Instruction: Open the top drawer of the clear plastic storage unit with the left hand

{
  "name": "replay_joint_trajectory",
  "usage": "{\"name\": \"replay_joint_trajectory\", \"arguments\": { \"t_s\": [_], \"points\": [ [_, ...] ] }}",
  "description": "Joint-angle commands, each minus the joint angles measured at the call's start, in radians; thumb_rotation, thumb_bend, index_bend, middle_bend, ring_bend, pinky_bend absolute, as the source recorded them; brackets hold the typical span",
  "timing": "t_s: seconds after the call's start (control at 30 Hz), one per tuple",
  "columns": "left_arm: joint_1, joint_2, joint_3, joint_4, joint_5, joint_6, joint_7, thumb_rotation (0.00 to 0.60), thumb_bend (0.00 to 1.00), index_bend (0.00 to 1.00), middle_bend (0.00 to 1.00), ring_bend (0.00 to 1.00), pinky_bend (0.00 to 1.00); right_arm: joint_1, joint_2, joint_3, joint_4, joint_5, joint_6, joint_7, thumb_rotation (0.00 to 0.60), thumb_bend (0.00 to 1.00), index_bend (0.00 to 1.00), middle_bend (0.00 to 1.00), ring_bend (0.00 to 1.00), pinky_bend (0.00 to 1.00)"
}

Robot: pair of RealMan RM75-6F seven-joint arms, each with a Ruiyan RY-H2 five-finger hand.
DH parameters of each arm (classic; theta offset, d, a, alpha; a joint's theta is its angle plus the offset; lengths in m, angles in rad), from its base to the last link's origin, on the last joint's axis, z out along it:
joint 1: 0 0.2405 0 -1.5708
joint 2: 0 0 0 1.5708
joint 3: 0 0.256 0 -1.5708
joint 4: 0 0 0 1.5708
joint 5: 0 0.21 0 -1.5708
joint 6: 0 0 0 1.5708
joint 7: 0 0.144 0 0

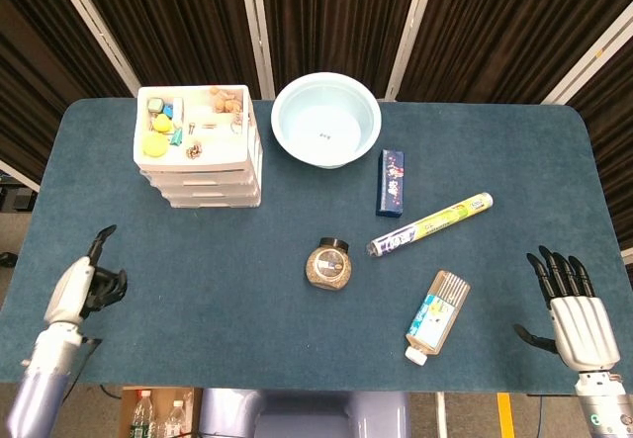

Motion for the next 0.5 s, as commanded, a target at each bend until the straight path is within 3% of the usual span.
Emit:
{"name": "replay_joint_trajectory", "arguments": {
  "t_s": [0.03,0.5],
  "points": [
    [-0.112,-0.048,-0.126,-0.053,-0.203,-0.092,-0.071,0.600,0.60,0.06,0.99,0.93,0.92,-0.001,0.002,-0.001,-0.002,0.000,-0.001,0.002,0.600,0.07,0.00,0.00,0.00,0.00],
    [-0.271,-0.209,-0.220,0.085,-0.446,-0.098,-0.054,0.600,0.60,0.12,0.99,0.94,0.94,-0.002,0.007,0.000,-0.005,-0.003,0.002,0.015,0.600,0.07,0.00,0.00,0.00,0.00]
  ]
}}
